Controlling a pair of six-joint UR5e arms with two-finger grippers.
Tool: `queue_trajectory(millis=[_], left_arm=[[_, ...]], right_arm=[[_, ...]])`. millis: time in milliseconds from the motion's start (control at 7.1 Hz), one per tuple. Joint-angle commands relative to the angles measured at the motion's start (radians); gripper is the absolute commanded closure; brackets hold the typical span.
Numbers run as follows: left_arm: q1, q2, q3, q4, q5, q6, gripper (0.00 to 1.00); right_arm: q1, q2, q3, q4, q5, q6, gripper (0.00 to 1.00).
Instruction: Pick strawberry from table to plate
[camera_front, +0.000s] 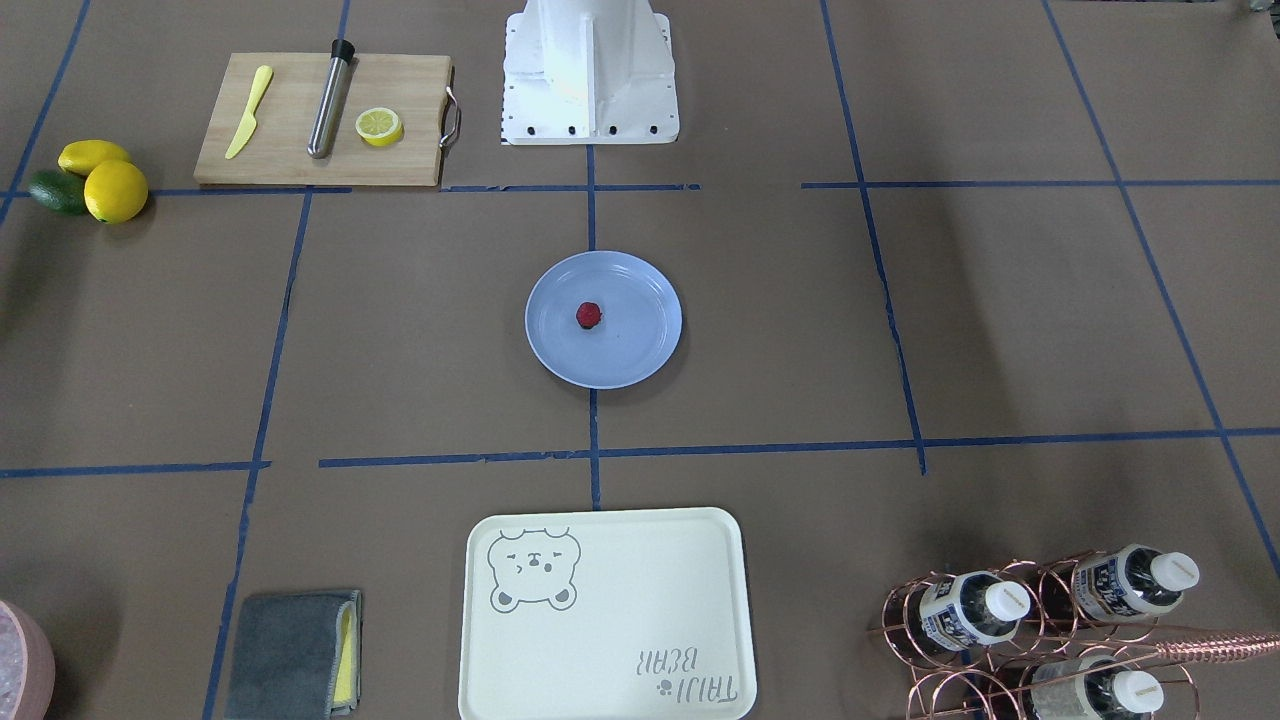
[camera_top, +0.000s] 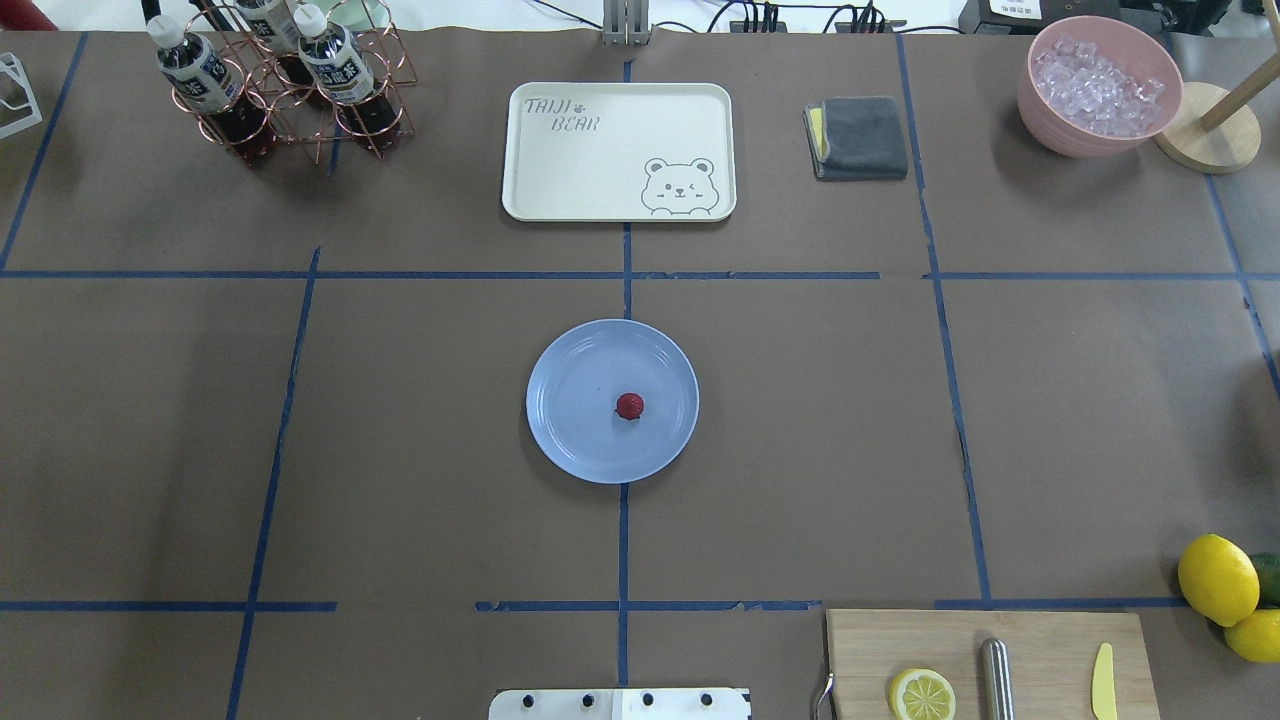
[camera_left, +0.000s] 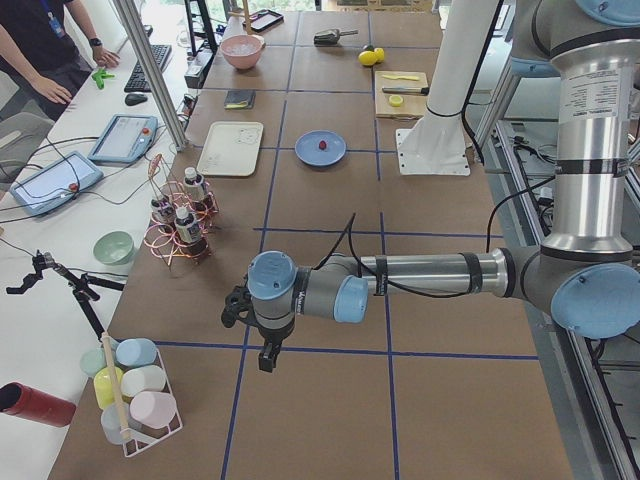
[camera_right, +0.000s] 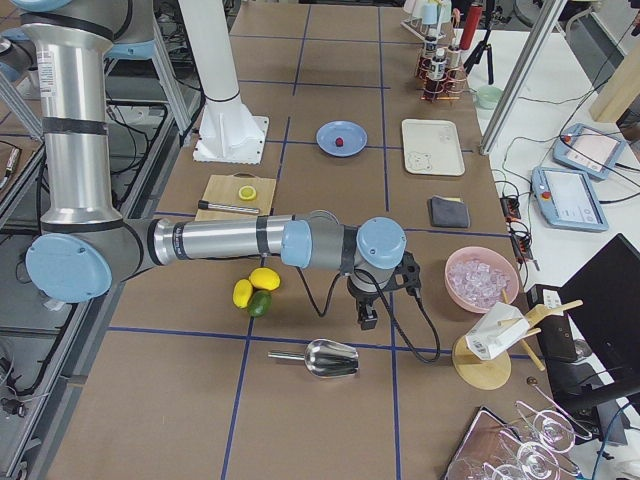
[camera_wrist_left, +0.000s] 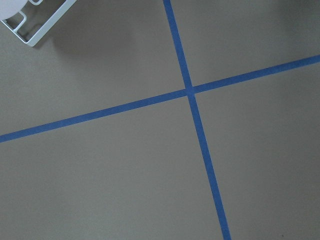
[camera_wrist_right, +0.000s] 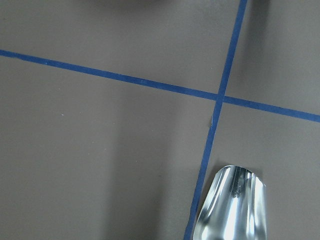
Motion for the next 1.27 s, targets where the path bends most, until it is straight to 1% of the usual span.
queue_trajectory(millis=[0,705,846,1128], left_arm=[[-0.022,-0.014,-0.046,0.096,-0.002,-0.001,0.0],[-0.022,-0.003,-0.077,0.117,-0.002,-0.001,0.0],[-0.022,-0.004,-0.075,0.117,-0.002,-0.001,0.0],[-0.022,-0.004,-0.075,0.115,0.0,-0.001,0.0]], right_arm=[[0.031,-0.005,-0.004,0.0,-0.003,-0.006,0.0],[0.05,-0.004,-0.009,0.002,-0.005,0.002,0.0],[0.05,-0.002,-0.009,0.002,-0.023,0.002,0.0],[0.05,-0.001,-0.009,0.003,-0.032,0.002,0.0]])
